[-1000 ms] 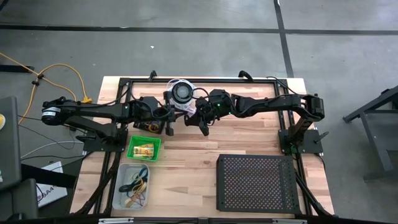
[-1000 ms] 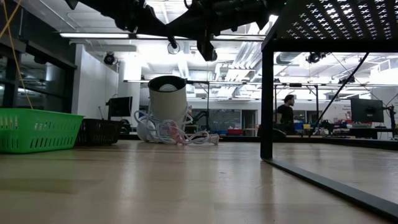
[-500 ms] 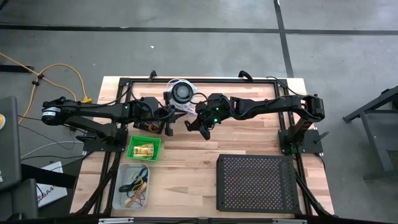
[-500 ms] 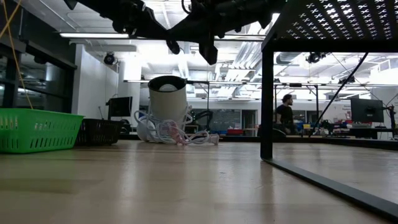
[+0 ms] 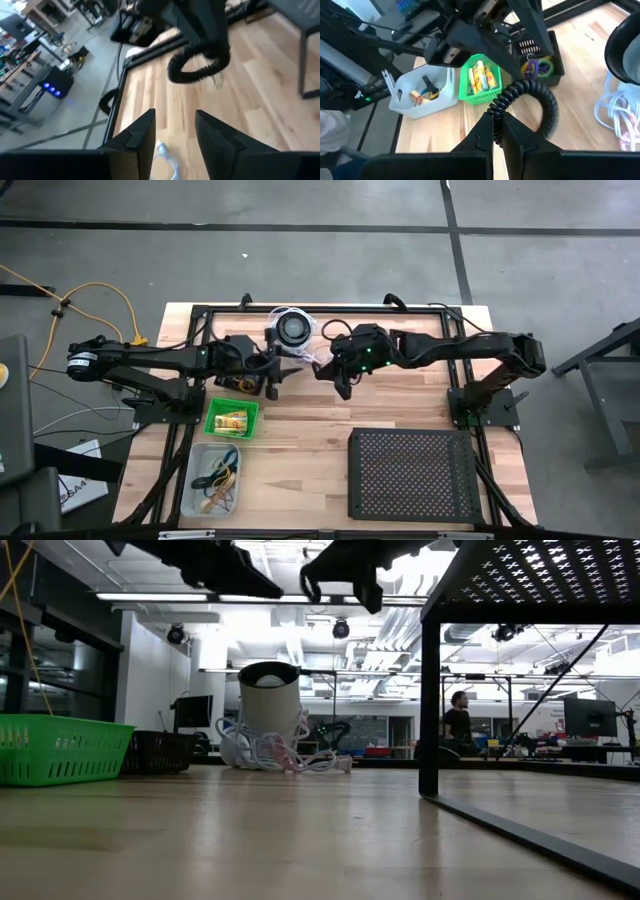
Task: Pick & Place Office Desk Supplies
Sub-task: Put the black coil keychain into the black bin
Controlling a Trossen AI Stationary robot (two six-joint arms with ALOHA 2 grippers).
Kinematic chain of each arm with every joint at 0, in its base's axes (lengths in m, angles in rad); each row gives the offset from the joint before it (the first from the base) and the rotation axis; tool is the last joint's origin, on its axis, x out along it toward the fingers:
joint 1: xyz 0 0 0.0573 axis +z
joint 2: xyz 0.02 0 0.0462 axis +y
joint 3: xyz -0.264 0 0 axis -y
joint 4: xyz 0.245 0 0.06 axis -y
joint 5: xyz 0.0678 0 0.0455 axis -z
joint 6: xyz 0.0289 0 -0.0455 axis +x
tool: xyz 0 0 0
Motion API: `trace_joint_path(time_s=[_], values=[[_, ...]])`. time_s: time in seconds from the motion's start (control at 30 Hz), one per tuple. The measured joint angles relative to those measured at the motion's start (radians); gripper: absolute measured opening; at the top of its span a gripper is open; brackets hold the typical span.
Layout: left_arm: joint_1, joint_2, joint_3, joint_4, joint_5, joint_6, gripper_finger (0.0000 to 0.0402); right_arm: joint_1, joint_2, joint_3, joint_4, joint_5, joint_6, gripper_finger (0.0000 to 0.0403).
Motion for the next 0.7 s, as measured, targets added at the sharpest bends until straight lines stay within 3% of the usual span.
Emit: trace_joint_path(time_s=[0.3, 0.7], values=[[0.0, 0.0, 0.0, 0.103, 0.074, 0.02, 0.0134, 0.009, -0.001, 0.0, 0.011, -0.008, -0.002, 0.0009], [0.0, 0.0, 0.0, 0.15, 0.08, 0.022, 0.0134, 0.008, -0.001, 0.0, 0.107, -0.011, -0.021, 0.0009]])
